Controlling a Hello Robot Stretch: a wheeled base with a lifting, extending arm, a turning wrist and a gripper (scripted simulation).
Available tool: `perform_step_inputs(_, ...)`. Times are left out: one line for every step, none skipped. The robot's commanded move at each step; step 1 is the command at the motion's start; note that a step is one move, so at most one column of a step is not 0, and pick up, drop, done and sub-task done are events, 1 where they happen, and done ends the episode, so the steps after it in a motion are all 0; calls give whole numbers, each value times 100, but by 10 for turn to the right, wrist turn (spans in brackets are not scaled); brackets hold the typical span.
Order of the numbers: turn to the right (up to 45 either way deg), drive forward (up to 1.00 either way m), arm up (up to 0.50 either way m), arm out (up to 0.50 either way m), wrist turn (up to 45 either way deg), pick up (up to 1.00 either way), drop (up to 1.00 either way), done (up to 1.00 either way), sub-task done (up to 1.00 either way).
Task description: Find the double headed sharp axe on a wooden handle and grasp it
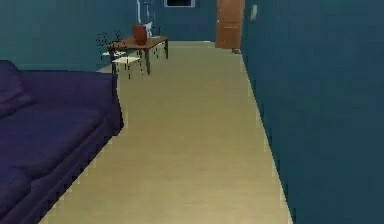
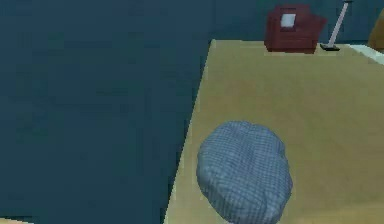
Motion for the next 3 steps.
perform_step_inputs(0, 100, 0, 0, 0, 0, 0, 0, 0)
perform_step_inputs(0, 100, 0, 0, 0, 0, 0, 0, 0)
perform_step_inputs(0, 100, 0, 0, 0, 0, 0, 0, 0)
